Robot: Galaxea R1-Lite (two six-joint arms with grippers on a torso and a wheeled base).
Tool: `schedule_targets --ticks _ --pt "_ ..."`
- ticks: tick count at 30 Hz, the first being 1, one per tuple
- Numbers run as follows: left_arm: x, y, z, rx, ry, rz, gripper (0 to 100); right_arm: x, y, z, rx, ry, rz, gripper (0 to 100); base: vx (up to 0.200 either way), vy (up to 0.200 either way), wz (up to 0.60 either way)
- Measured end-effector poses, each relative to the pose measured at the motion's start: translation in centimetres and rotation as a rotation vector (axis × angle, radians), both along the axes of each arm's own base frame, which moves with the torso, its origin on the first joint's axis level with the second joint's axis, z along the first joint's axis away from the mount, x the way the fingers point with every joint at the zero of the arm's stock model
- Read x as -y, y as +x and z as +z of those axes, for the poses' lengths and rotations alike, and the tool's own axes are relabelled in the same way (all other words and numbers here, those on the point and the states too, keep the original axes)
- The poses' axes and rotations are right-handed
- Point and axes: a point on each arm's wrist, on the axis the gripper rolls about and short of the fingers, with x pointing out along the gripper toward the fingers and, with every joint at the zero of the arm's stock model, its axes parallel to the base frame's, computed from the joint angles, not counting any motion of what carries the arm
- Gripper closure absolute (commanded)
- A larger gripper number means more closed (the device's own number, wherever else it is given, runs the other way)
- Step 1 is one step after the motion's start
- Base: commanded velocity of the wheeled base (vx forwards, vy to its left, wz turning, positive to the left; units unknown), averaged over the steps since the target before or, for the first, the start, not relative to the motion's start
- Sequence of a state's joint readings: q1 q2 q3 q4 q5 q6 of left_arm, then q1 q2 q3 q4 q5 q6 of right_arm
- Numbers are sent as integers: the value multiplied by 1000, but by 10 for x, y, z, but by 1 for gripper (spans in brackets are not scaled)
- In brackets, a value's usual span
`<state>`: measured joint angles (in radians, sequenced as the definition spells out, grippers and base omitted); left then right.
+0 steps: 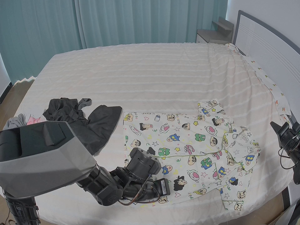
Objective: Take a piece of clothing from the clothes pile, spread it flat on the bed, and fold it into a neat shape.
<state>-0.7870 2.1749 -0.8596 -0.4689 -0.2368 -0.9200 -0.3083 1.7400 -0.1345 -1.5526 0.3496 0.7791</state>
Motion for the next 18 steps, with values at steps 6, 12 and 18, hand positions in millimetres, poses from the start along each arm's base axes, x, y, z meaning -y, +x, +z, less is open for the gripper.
schedule_targets --ticks 6,12,18 --pt "2 -10 -2 -7 18 -22 100 0 0 0 1 0 0 100 0 0 0" --pt "-3 -16 -10 -8 65 -2 100 0 0 -1 -2 0 -1 100 0 0 0" --pt "-21 -7 1 16 43 67 100 1 1 -2 -9 1 -1 100 0 0 0"
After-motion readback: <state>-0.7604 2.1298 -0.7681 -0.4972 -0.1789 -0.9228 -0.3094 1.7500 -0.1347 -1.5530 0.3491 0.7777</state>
